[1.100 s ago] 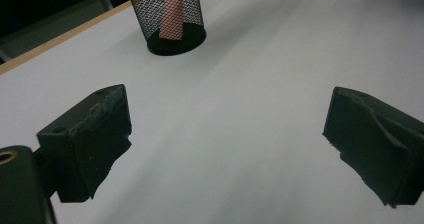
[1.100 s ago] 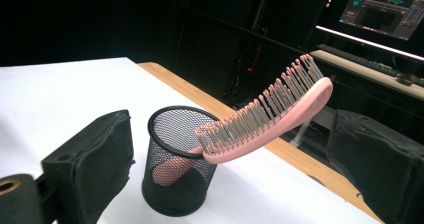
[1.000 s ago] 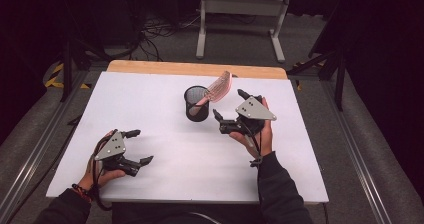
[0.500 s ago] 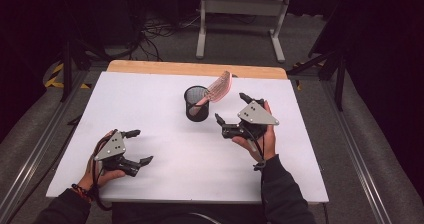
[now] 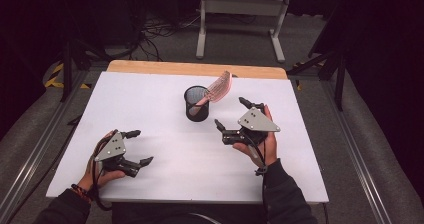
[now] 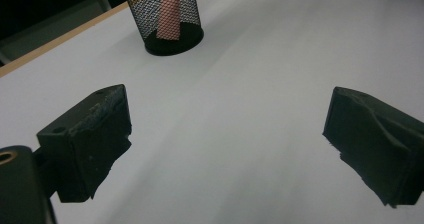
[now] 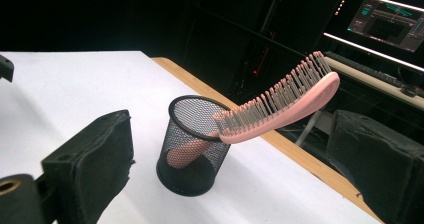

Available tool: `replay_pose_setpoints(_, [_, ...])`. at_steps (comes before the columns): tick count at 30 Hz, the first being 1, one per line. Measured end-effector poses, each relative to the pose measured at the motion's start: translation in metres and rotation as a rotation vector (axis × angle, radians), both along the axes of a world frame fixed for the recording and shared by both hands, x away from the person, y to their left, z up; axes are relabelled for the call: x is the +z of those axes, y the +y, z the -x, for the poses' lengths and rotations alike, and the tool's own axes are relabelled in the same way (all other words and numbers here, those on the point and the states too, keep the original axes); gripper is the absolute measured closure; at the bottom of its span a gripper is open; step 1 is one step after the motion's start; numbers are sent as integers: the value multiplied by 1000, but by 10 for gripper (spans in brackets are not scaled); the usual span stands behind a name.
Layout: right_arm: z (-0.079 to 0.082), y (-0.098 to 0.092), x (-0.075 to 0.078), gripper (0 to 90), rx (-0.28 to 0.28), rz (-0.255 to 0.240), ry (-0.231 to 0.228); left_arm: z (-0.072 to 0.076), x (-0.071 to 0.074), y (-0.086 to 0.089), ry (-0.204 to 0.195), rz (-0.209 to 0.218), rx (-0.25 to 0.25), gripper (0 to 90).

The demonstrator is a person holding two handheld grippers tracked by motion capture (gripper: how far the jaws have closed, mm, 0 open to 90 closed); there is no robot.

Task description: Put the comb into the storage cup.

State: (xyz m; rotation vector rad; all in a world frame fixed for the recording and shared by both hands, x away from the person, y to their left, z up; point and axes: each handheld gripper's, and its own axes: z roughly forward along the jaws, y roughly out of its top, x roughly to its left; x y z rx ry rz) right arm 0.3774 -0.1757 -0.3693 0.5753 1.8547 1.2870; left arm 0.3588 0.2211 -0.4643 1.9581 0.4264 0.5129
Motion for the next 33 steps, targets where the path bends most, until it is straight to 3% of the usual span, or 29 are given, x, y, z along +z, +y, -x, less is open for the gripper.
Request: replay_pose_setpoints(33, [22, -13, -22, 55, 11, 69, 15, 1, 1, 0, -11, -1, 2, 58])
